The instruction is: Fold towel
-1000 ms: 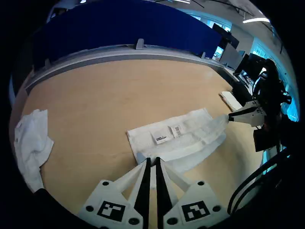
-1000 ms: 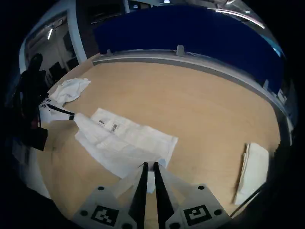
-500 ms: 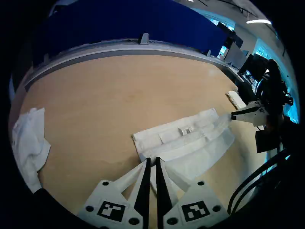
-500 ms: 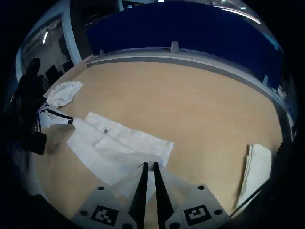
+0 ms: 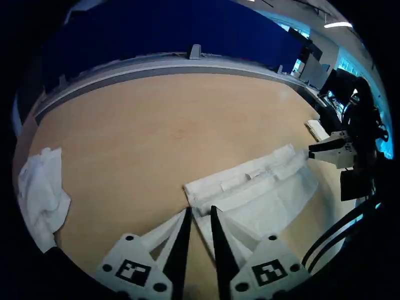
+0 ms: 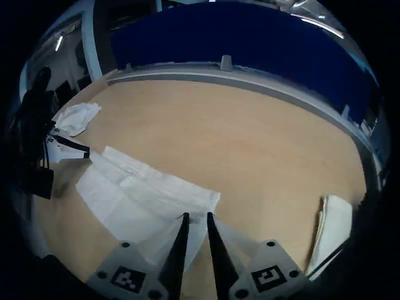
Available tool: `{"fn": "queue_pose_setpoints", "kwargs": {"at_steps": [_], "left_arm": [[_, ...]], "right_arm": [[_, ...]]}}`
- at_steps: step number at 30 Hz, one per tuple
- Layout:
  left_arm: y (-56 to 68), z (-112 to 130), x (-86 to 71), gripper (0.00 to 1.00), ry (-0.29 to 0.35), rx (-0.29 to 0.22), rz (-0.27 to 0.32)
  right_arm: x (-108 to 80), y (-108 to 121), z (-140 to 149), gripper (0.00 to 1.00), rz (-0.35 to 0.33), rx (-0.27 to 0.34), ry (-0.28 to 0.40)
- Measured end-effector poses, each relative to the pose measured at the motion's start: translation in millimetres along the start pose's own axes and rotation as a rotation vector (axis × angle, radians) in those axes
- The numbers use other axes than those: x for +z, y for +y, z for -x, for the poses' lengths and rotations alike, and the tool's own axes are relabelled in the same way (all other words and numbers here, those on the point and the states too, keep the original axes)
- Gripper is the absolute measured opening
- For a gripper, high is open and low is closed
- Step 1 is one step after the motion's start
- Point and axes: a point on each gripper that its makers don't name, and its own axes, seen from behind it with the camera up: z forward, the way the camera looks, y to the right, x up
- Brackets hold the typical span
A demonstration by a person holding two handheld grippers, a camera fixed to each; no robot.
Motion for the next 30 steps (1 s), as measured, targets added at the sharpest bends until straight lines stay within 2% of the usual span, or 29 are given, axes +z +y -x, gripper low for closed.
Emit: {"fn": "queue_pose_setpoints", "kwargs": {"at_steps": [1, 2, 6, 10, 16, 24, 30], "left_arm": [[-1.4, -0.8, -0.6, 0.40, 0.001, 0.001, -0.005], [-2.6, -1.5, -1.1, 0.50, 0.002, 0.002, -0.010], [-7.8, -2.3, -3.3, 0.72, 0.005, 0.012, -0.028], [-10.7, -2.3, -5.9, 0.81, 0.011, 0.024, -0.037], [-15.6, -4.8, -7.0, 0.93, 0.021, 0.019, -0.055], [-13.9, -6.1, -7.9, 0.94, 0.029, 0.011, -0.052], [-12.1, -3.2, -16.4, 0.94, 0.033, 0.015, -0.056]], "right_arm": [[0.0, 1.1, -1.2, 0.51, 0.007, -0.005, 0.006], [0.1, 2.0, -2.3, 0.58, 0.013, -0.010, 0.012], [-0.7, 4.4, -4.8, 0.73, 0.029, -0.030, 0.024], [-0.7, 6.7, -4.1, 0.83, 0.041, -0.045, 0.028], [-1.2, 9.7, -7.5, 1.00, 0.057, -0.031, 0.050], [-5.6, 10.4, -9.6, 1.00, 0.059, -0.017, 0.059], [-13.3, 7.0, -5.6, 1.00, 0.054, -0.021, 0.057]]}}
